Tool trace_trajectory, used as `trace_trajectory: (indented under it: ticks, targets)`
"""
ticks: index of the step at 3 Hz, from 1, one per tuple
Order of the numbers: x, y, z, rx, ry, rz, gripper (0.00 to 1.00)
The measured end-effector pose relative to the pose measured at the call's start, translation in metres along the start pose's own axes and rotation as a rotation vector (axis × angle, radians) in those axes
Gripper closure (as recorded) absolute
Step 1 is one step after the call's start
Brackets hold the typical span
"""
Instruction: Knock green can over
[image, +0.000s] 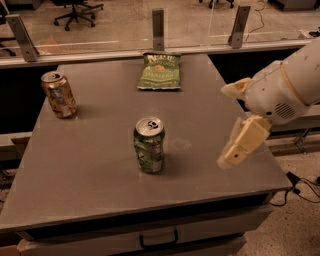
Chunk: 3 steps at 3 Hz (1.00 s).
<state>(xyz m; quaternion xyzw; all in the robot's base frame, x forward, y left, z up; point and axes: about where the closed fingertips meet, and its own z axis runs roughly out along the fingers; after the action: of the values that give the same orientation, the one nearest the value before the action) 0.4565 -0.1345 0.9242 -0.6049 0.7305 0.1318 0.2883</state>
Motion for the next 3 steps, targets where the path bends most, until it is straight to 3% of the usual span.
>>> trace_trajectory:
  ticks: [1, 2, 3]
  targets:
    - [-0.02, 0.004, 0.037, -0.022, -0.139, 0.03, 0.0]
    - [-0.028, 0.002, 0.039, -0.014, -0.163, 0.035, 0.0]
    - [-0.033, 0.006, 0.048, -0.032, -0.235, 0.053, 0.0]
